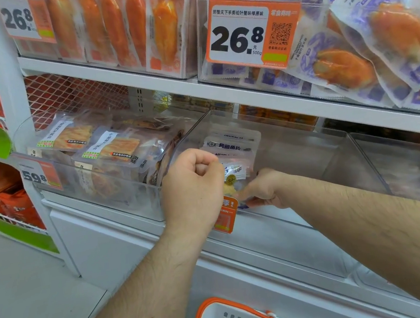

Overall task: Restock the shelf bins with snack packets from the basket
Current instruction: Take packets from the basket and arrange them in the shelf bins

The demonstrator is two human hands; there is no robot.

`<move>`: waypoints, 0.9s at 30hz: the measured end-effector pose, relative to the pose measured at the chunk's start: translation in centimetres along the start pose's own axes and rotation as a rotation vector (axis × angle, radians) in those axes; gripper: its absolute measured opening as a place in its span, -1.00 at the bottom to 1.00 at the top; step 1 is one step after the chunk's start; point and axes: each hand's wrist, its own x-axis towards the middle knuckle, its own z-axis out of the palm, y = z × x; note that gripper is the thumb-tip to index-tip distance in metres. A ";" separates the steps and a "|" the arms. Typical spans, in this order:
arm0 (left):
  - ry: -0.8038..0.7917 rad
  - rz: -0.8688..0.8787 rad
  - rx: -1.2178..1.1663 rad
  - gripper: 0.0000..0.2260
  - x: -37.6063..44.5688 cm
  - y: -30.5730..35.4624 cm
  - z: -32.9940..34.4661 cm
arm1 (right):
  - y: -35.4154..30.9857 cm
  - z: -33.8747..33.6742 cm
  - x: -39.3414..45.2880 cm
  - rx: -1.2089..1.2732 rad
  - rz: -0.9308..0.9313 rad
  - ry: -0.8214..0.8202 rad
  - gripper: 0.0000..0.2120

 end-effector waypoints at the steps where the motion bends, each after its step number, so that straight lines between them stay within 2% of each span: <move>1: -0.001 0.002 0.005 -0.84 0.0 0.0 0.0 | 0.0 -0.1 -0.2 0.004 -0.002 0.001 -0.73; 14: -0.076 0.040 0.059 -0.85 -0.3 -0.2 0.1 | -0.3 -1.0 -3.5 -0.033 -0.027 0.022 -0.73; 17: -0.248 0.018 0.160 -0.84 -0.6 -0.4 0.4 | -0.7 -1.4 -4.5 -0.120 -0.081 0.165 -0.66; 20: -0.381 0.051 0.237 -0.80 -1.3 -0.3 0.9 | -0.5 -2.0 -5.9 -0.152 -0.174 0.363 -0.75; 23: -0.472 0.100 0.211 -0.76 -2.4 0.2 1.0 | 0.2 -2.5 -9.2 -0.063 -0.404 0.573 -0.80; 25: -0.604 0.093 0.204 -0.77 -3.4 0.7 1.0 | 1.1 -2.5 -12.6 -0.043 -0.579 0.694 -0.86; 27: -0.782 0.084 0.297 -0.83 -4.7 0.7 1.2 | 2.9 -2.2 -15.6 0.000 -0.697 0.717 -0.80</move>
